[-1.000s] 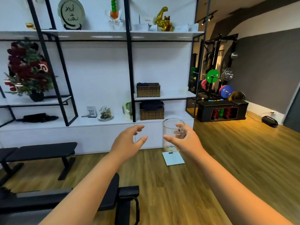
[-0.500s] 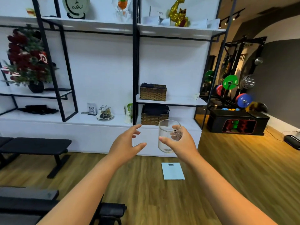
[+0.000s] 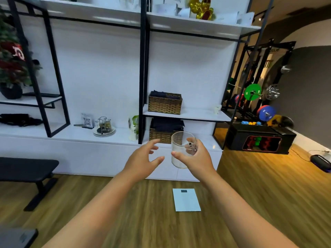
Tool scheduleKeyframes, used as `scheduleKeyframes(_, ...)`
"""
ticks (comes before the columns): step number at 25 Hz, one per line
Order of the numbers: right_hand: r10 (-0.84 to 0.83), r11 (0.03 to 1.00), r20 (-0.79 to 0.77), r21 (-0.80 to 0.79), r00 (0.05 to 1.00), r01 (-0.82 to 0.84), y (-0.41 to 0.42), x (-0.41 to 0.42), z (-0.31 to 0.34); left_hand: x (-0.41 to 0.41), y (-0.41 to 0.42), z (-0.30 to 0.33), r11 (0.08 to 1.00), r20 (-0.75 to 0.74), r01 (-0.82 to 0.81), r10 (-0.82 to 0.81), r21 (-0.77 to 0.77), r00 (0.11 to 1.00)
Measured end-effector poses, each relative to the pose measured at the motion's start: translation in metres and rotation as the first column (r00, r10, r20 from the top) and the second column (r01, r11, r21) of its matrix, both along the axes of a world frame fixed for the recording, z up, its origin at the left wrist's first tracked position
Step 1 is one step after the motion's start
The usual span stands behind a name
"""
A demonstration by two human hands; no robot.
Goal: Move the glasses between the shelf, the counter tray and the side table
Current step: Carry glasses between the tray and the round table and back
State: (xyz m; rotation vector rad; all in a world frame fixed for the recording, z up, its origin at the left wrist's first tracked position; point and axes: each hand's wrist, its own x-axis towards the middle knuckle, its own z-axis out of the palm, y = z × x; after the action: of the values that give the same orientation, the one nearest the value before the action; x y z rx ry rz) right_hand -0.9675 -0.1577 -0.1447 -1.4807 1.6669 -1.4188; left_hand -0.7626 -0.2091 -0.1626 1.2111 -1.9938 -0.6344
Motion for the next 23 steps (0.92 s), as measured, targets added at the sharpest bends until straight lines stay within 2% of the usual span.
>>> scheduleKeyframes(6,-0.023,0.999,0.043,-0.021,0.999,0.024,-0.130,-0.013,0.014,-0.008,-0.142,0.015,0.999,-0.067,0.034,-0.033,0.006,0.997)
scheduleKeyframes(12,0.015,1.000,0.047,0.008,0.999,-0.016,-0.243,-0.022,-0.001,-0.019,-0.243,0.005,0.999,-0.112,0.023,-0.019,0.039,0.994)
scheduleKeyframes(20,0.182,0.982,0.098,0.040,0.978,-0.186,-0.411,-0.057,-0.021,-0.044,-0.386,-0.004,0.989,-0.098,-0.126,0.133,0.075,0.986)
scheduleKeyframes(23,0.239,0.968,0.067,0.066,0.969,-0.243,-0.478,-0.076,-0.024,-0.063,-0.437,-0.009,0.976,-0.106,-0.191,0.202,0.106,0.974)
